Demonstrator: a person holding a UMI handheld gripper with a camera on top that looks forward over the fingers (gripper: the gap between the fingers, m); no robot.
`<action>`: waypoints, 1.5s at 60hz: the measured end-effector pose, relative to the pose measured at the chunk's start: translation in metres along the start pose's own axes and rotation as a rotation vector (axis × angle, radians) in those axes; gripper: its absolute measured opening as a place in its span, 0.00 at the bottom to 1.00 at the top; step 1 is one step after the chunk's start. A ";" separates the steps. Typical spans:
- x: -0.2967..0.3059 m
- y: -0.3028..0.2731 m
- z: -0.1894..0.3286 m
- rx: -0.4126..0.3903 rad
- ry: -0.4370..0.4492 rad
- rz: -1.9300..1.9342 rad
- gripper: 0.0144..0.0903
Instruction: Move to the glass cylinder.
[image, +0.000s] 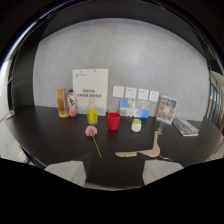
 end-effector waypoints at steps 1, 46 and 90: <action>0.000 0.001 0.000 -0.001 0.000 0.000 0.94; 0.241 0.009 0.067 0.017 0.207 0.045 0.94; 0.306 -0.007 0.265 -0.117 0.086 0.045 0.93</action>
